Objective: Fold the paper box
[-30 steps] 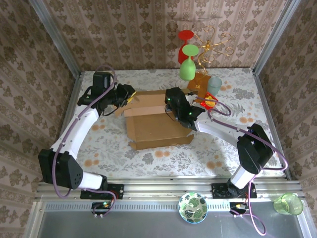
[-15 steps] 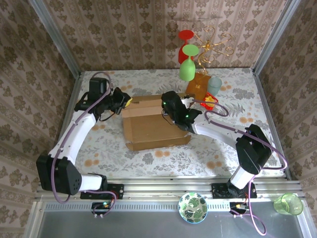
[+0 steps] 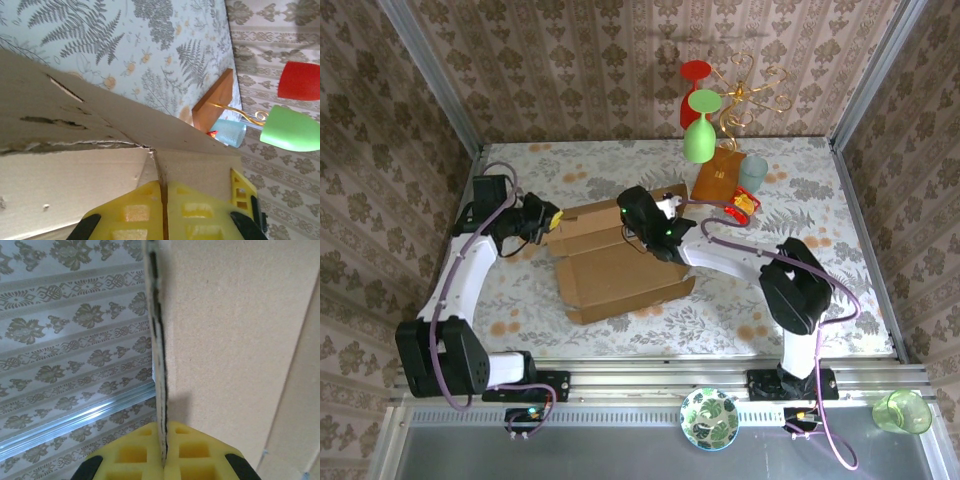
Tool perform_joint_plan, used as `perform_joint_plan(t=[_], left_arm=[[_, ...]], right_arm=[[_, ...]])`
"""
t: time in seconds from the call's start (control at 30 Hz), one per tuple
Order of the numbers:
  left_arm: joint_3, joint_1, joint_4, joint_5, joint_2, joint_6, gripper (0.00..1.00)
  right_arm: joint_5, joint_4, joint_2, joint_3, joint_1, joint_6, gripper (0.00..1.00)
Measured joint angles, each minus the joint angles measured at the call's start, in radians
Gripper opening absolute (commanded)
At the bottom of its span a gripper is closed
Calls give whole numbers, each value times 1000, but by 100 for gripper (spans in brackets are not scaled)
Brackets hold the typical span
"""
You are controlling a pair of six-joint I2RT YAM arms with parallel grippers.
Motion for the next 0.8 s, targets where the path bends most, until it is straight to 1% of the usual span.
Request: perform_joint_plan(t=[0.03,0.1,0.2,0.23,0.27,0.33,0.4,0.5,0.53,0.57,0.63,0.7,0.8], left_arm=[[0,8,0,8,11,12,14],[0,17,0,16,21,31,25],[1,32,1,4,18,57,44],[2,37,-5,-5,11,64,49],[7,39,-19,-19,-2,77,52],[27,37,-65,-52,-37,91,53],[55,34,-115,-94,-97,116,51],[66,20,-181,-153,-229,150,48],[48,12,-194,-166,-282,158,44],[13,3,-200,-174,-329,166,40],[-80,-5,-216,-188,-411,179,39],[-181,0,-241,-201,-459,188,39],[-288,71,-257,-204,-472,198,40]], right_arm=[[-3,7,11,4,0,-3,0],[-5,17,18,5,0,-8,0],[-10,23,18,5,0,-17,0],[-11,23,18,5,-2,-19,0],[-14,22,18,5,-5,-22,0],[-19,23,18,5,-10,-24,0],[-24,23,18,5,-13,-26,0],[-26,23,19,5,-21,-30,0],[-26,23,20,5,-23,-31,0],[-26,23,23,5,-26,-34,0],[-28,24,29,6,-29,-43,0],[-29,25,34,10,-33,-48,0],[-32,26,35,11,-36,-60,0]])
